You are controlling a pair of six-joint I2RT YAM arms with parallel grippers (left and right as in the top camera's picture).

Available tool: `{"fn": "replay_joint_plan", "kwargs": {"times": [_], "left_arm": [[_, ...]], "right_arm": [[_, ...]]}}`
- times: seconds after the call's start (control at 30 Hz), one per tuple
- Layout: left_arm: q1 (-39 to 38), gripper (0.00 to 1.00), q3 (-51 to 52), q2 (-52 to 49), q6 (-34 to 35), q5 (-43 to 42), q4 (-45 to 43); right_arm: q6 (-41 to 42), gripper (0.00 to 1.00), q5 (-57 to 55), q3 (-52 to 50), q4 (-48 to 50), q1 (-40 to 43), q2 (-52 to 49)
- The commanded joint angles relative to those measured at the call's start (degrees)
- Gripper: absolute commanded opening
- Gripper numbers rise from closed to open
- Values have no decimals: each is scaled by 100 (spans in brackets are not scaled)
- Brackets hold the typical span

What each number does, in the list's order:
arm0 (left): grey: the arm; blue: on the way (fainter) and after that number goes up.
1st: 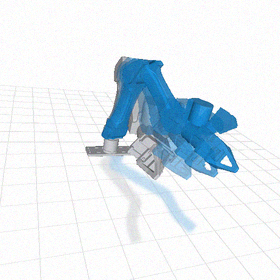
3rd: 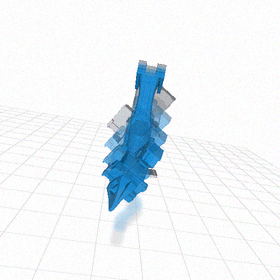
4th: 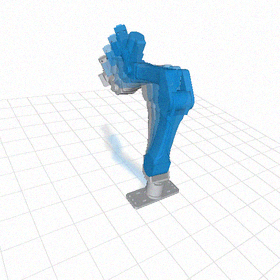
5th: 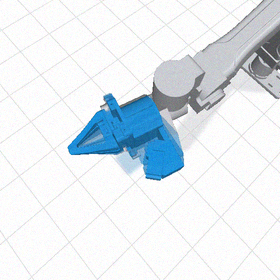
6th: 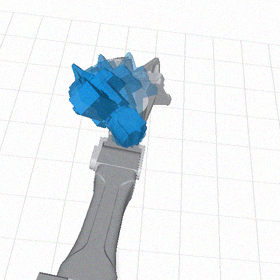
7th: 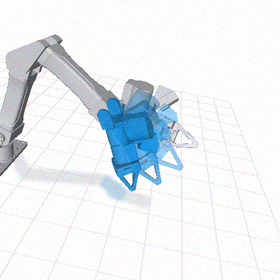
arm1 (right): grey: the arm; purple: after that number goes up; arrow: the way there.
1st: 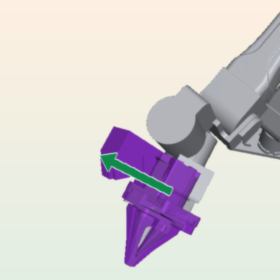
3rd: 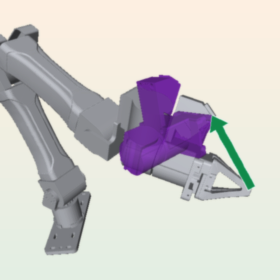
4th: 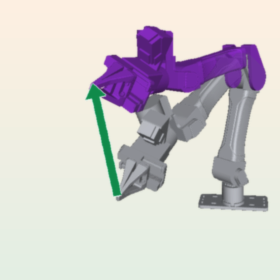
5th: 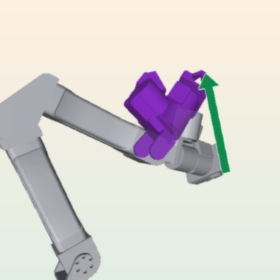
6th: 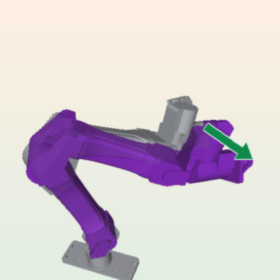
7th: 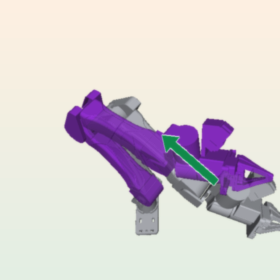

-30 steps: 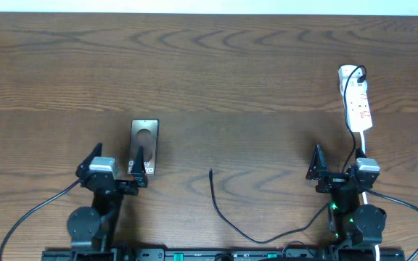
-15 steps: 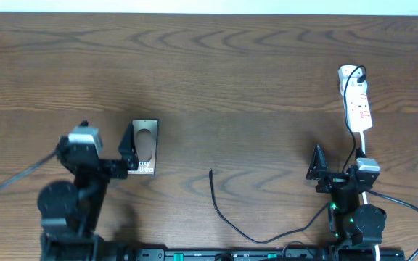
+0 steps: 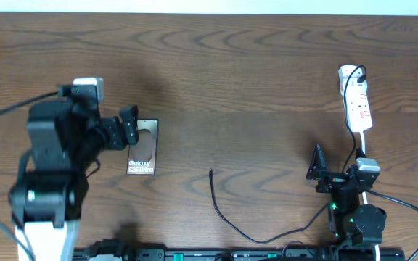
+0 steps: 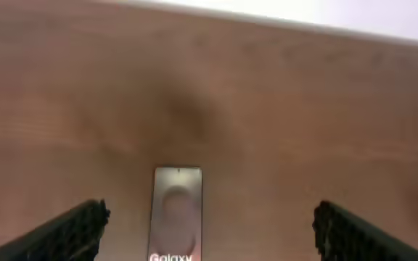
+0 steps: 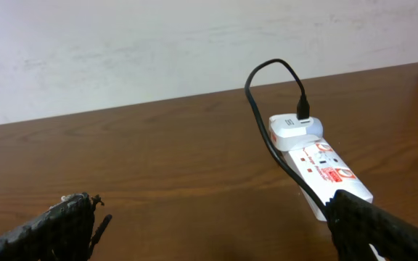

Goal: Plug charger to phone and switch on socket
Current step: 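Move the left gripper forward and down over the silver phone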

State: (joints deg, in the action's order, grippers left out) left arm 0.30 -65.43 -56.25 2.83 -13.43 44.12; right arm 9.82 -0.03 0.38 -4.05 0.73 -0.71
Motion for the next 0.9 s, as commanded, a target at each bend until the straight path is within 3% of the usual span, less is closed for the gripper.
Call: {"fn": "replay_joint_plan", "kwargs": {"times": [0.0,0.23,0.57,0.6,0.63,0.67,0.7,0.73,0.77,0.8,0.87], "left_arm": [[-11,92,-435,-566,28,-44,402],[-11,92,-527,-1545,28,-48,861],[-11,92,-525,-2299,28,-46,850],[-11,86,-525,-2337,26,-46,863],[-11,63,-520,-2382,24,-44,876],[-11,50,-520,-2422,26,-44,874],[-11,46,-520,-2457,26,-44,872],[-11,47,-520,-2500,26,-44,870],[-11,76,-520,-2540,26,-46,870],[-11,98,-520,-2579,26,-46,872],[-13,99,-520,-2667,26,-46,872]], "right_arm": [[-66,99,-48,-7,-24,-83,33],[-66,99,-48,-7,-24,-83,33],[-66,99,-48,-7,-24,-83,33],[-66,99,-48,-7,-24,-83,33],[-66,99,-48,-7,-24,-83,33],[-68,99,-46,-7,-24,-83,33],[-66,99,-48,-7,-24,-83,33],[-66,99,-46,-7,-24,-83,33],[-66,99,-48,-7,-24,-83,33],[-66,99,-48,-7,-24,-83,33],[-66,99,-48,-7,-24,-83,33]]}}
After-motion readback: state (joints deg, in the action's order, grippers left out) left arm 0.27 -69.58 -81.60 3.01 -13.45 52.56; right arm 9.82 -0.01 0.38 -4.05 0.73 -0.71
